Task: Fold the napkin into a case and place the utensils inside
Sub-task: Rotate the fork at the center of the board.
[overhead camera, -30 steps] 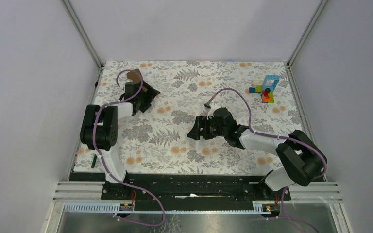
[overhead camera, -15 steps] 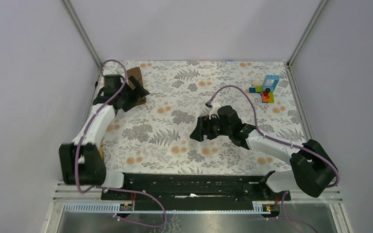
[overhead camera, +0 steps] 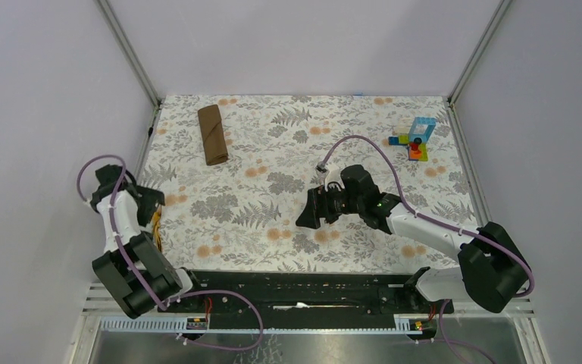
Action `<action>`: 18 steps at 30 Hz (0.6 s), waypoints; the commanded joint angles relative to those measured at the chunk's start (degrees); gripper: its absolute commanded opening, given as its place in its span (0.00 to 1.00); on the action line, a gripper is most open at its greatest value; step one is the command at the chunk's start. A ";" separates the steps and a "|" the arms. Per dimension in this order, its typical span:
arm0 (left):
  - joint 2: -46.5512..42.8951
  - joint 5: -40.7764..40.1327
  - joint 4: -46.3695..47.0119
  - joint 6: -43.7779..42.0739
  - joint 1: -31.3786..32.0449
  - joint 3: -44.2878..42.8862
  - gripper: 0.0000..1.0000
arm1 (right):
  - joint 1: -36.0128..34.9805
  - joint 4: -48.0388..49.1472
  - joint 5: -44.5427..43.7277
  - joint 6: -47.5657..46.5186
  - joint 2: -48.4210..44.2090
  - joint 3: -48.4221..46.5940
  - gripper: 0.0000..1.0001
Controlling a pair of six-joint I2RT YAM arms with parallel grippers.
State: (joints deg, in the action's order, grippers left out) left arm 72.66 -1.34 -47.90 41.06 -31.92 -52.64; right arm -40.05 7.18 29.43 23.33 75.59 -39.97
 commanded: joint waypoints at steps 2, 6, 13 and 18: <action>-4.04 -6.13 5.49 1.22 -7.17 5.34 0.98 | 0.32 -1.05 2.12 -1.58 -0.63 -0.64 0.83; -3.67 -6.85 11.38 -1.66 -8.32 7.98 0.99 | 0.32 -1.52 1.29 -1.64 -0.98 -1.07 0.82; -2.37 -1.63 21.10 -3.16 -8.62 13.01 0.99 | 0.32 -2.05 -0.27 -1.97 -2.07 -1.21 0.82; -2.23 -0.10 24.22 -2.49 -8.57 16.26 0.97 | 0.32 -2.68 0.09 -2.06 -2.47 -1.61 0.82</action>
State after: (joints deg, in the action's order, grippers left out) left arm 70.43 -3.36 -29.54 38.98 -40.14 -38.15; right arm -40.05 4.99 29.58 22.68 75.50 -39.94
